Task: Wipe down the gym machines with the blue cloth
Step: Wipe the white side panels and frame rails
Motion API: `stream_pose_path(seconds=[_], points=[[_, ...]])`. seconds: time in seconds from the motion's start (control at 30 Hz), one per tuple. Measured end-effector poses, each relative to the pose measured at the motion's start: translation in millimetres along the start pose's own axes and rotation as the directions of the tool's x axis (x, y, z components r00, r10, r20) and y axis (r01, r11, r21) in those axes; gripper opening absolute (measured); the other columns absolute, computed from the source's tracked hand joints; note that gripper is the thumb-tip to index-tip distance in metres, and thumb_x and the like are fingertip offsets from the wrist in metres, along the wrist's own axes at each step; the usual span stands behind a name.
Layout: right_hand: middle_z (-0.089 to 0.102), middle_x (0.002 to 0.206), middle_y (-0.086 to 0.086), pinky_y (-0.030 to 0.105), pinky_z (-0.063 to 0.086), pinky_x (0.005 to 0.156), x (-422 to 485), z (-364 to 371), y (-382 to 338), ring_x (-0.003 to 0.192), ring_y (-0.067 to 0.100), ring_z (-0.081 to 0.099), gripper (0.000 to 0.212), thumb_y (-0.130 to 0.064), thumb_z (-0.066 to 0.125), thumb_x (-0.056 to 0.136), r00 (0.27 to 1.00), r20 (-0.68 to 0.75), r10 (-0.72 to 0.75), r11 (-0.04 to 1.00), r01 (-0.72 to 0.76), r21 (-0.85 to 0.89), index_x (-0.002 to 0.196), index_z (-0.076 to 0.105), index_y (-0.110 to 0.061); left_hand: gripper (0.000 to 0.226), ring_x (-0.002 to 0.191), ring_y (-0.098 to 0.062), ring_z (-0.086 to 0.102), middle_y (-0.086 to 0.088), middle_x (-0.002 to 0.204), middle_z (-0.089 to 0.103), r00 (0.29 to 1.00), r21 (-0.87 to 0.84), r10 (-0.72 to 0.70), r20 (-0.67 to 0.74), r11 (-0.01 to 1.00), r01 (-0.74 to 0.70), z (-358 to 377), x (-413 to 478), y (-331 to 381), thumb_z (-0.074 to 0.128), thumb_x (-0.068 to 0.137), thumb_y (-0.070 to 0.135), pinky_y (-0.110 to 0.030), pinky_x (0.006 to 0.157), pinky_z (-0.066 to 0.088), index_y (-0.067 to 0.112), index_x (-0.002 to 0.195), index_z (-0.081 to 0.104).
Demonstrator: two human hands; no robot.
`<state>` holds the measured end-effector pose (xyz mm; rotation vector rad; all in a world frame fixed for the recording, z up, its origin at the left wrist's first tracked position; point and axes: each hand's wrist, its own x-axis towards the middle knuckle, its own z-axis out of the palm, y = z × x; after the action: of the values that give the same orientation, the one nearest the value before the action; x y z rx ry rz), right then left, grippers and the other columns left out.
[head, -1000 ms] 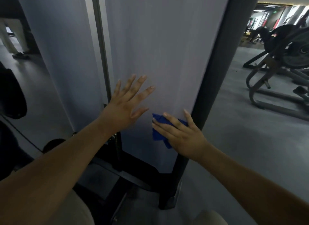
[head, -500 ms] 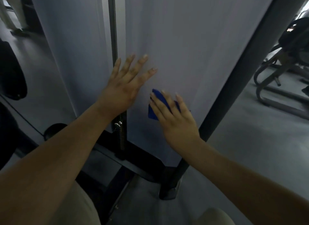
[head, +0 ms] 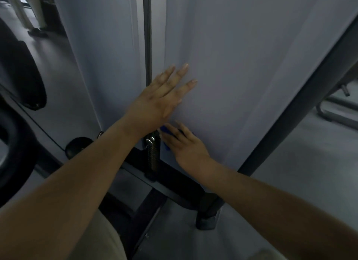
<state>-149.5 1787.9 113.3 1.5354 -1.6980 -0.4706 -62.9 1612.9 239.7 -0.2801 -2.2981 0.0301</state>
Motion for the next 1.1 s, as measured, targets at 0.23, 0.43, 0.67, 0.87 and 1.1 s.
stream_pose_path(seconds=[0.23, 0.43, 0.67, 0.87, 1.1], points=[[0.050, 0.166, 0.006, 0.051, 0.006, 0.136, -3.9, 6.8, -4.1, 0.158, 0.034, 0.038, 0.057, -0.019, 0.059, 0.105, 0.945, -0.240, 0.222, 0.974, -0.205, 0.094, 0.160, 0.049, -0.007, 0.059, 0.168, -0.040, 0.014, -0.017, 0.180, 0.018, 0.992, -0.080, -0.099, -0.077, 0.992, 0.093, 21.7, -10.8, 17.6, 0.055, 0.117, 0.019, -0.063, 0.131, 0.027, 0.017, 0.171, 0.033], [0.048, 0.167, 0.008, 0.045, -0.001, 0.136, -19.8, 33.9, -49.2, 0.161, 0.029, 0.033, 0.056, -0.008, 0.057, 0.105, 0.985, -0.066, 0.158, 0.961, -0.138, 0.239, 0.160, 0.049, -0.004, 0.056, 0.166, -0.046, 0.013, -0.023, 0.178, 0.021, 0.982, -0.162, -0.152, -0.110, 0.978, 0.133, 41.3, -14.9, 22.4, 0.052, 0.117, 0.011, -0.065, 0.131, 0.024, 0.012, 0.170, 0.033], [0.034, 0.175, 0.007, 0.053, -0.012, 0.134, -32.0, 48.6, -65.7, 0.164, 0.029, 0.025, 0.061, -0.016, 0.057, 0.106, 0.998, 0.024, 0.064, 0.979, -0.067, 0.192, 0.164, 0.040, -0.003, 0.067, 0.166, -0.047, 0.013, -0.022, 0.179, 0.020, 0.994, -0.101, -0.090, -0.055, 0.991, 0.085, 51.8, -27.9, 15.3, 0.061, 0.114, 0.041, -0.066, 0.130, 0.024, 0.019, 0.171, 0.033], [0.062, 0.154, 0.012, 0.050, 0.019, 0.135, -20.1, 34.9, -50.0, 0.150, 0.034, 0.051, 0.040, -0.013, 0.043, 0.116, 0.920, -0.165, 0.355, 0.907, -0.296, 0.301, 0.150, 0.062, -0.002, 0.073, 0.167, -0.044, 0.014, -0.020, 0.178, 0.021, 0.996, -0.082, -0.075, -0.055, 0.994, 0.071, 52.0, -34.4, 16.1, 0.064, 0.110, 0.052, -0.067, 0.129, 0.028, 0.021, 0.170, 0.036], [0.014, 0.181, 0.007, 0.052, -0.037, 0.120, -30.3, 49.8, -67.9, 0.168, 0.030, 0.009, 0.065, -0.024, 0.042, 0.110, 0.962, 0.253, -0.100, 0.995, 0.094, 0.037, 0.170, 0.025, -0.007, 0.076, 0.166, -0.046, 0.019, -0.021, 0.176, 0.025, 0.992, -0.074, -0.088, -0.088, 0.994, 0.082, 53.3, -33.6, 22.8, 0.069, 0.106, 0.054, -0.062, 0.129, 0.031, 0.019, 0.167, 0.042]])
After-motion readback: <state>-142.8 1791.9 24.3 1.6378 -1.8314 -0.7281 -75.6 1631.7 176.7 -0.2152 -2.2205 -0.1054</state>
